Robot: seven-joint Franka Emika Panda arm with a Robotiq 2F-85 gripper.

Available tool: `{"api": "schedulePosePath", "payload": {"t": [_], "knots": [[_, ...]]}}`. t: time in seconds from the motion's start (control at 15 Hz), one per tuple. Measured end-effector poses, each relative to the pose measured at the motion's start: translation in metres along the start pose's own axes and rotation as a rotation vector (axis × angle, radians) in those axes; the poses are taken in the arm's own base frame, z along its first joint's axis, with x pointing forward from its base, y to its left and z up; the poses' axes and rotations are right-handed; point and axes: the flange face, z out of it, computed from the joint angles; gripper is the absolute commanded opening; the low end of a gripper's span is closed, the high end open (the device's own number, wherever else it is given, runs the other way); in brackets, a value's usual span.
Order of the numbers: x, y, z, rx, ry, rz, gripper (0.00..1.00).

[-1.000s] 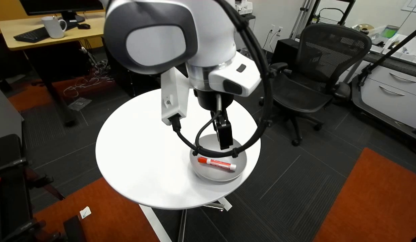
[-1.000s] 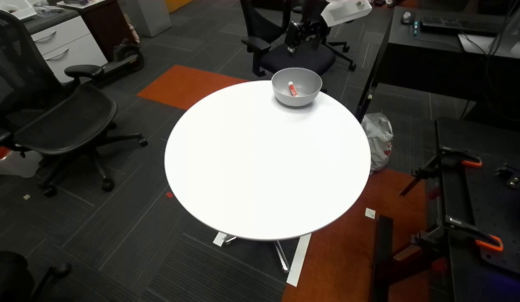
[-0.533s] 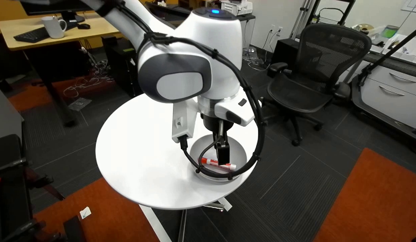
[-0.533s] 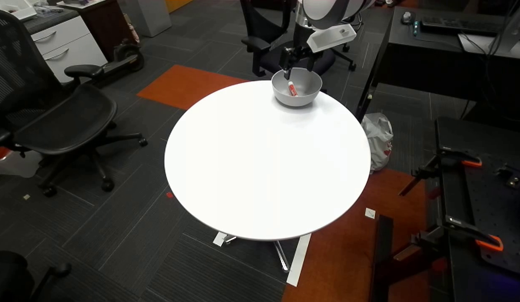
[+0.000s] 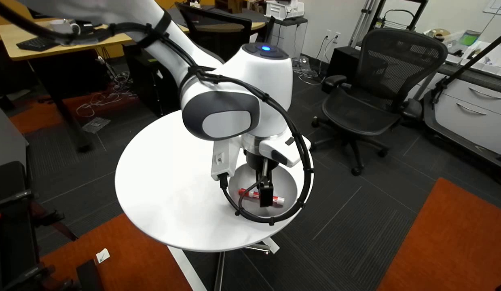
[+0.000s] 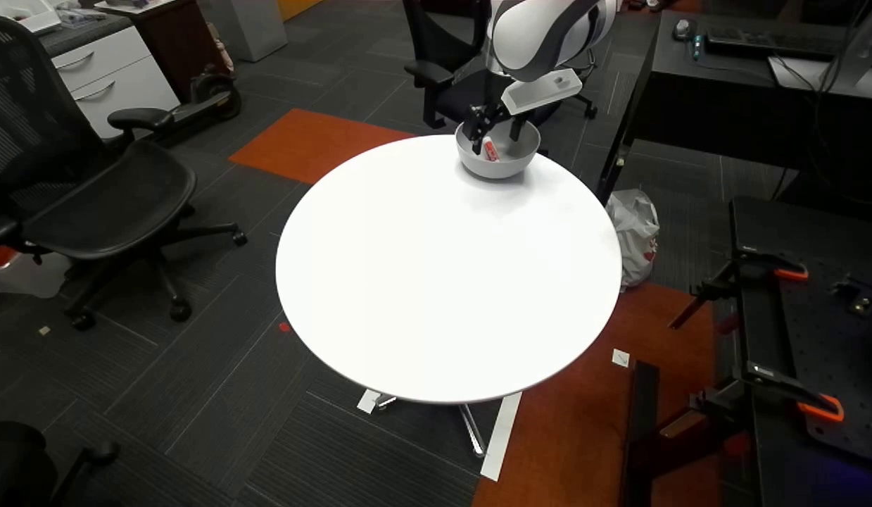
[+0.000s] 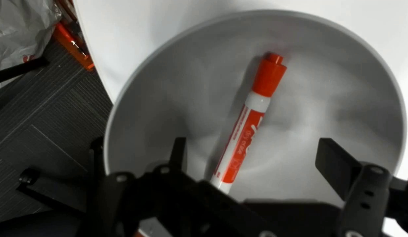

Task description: Pick up the pen from the bowl and put it on the table.

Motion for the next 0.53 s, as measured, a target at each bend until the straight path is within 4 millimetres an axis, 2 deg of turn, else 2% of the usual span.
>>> {"api": "schedulePosePath", "payload": {"t": [0.13, 0.2, 0.27, 0.53], "knots": [[0.001, -0.001, 0.007, -0.003, -0.007, 0.01, 1.0], [0.002, -0.001, 0.01, -0.002, -0.009, 0.014, 0.75], [0.003, -0.002, 0.013, 0.0, -0.011, 0.017, 0.74], [0.005, -0.004, 0.023, 0.0, -0.014, 0.021, 0.41]]}}
